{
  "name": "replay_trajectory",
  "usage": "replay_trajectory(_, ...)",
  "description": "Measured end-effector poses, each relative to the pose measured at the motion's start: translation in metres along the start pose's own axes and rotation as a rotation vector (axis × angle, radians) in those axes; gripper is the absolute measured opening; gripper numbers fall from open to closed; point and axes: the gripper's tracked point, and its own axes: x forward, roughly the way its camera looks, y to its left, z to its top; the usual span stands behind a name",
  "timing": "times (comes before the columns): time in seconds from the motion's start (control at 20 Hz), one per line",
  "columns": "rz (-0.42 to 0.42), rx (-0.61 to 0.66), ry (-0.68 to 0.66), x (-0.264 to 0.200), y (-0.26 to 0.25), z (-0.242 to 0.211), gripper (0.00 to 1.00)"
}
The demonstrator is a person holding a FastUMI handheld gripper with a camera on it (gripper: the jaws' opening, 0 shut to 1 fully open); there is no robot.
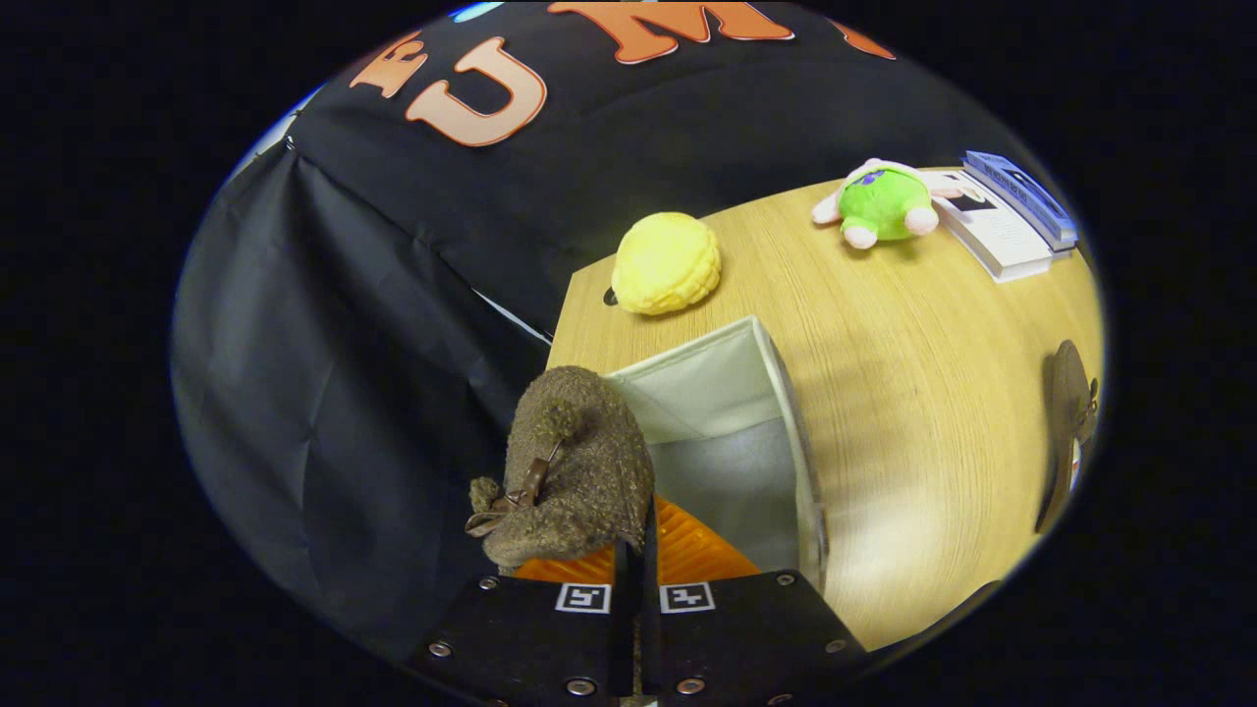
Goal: Open the storage box then place both shoes into the box .Put the left shoe in first, then the right shoe, with the right side of both shoes facing outward in a uniform manner.
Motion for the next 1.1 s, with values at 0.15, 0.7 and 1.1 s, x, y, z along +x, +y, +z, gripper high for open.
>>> replay_trajectory(0.15, -0.03, 0.019, 0.058, 0.021, 0.0, -0.017, 0.04)
replay_trajectory(0.7, 0.04, 0.122, 0.258, 0.044, 0.004, -0.055, 0.29)
replay_trajectory(1.1, 0.242, -0.02, 0.135, -0.04, 0.017, -0.021, 0.67)
